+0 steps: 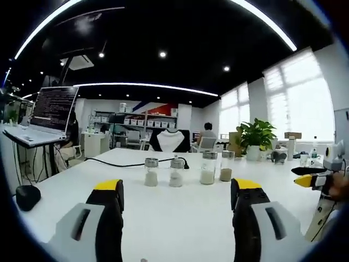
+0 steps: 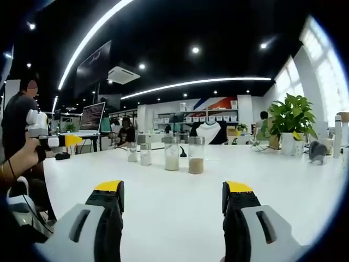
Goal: Rotate the seasoning bottle until the label or dispensing opening points toward the visible target arrow and the bottle remains upright within the marked orientation range
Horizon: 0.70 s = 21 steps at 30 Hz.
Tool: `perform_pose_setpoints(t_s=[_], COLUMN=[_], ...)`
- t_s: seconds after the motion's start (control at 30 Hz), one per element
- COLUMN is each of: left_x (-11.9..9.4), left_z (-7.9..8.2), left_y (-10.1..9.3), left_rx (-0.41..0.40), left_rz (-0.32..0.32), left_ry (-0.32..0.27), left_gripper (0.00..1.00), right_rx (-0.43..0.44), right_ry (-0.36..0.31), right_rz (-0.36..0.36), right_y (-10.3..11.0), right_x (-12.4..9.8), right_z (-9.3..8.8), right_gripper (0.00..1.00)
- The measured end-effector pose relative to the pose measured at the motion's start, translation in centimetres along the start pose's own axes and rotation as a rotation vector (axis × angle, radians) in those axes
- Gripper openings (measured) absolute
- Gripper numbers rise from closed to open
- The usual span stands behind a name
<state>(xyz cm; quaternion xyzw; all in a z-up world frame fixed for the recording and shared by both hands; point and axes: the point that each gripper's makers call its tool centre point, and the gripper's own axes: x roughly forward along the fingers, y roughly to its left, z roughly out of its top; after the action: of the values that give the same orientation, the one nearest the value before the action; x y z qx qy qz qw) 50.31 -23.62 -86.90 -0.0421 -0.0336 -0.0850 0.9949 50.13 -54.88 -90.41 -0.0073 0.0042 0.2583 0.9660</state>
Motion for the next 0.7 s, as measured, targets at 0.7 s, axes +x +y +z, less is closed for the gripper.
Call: perform_pose_setpoints(t_s=[0.7], left_x=[0.31], left_z=[-1.03], left_y=[0.09], left_rx=[0.016], left_rz=[0.004], left_ry=[0.040], left_gripper=[0.85], right_rx=[0.006], right_ry=[0.025], right_rz=[0.011], right_y=[0.19], right_x=[-0.50], right_z=[-0.61], right_gripper=[0.73])
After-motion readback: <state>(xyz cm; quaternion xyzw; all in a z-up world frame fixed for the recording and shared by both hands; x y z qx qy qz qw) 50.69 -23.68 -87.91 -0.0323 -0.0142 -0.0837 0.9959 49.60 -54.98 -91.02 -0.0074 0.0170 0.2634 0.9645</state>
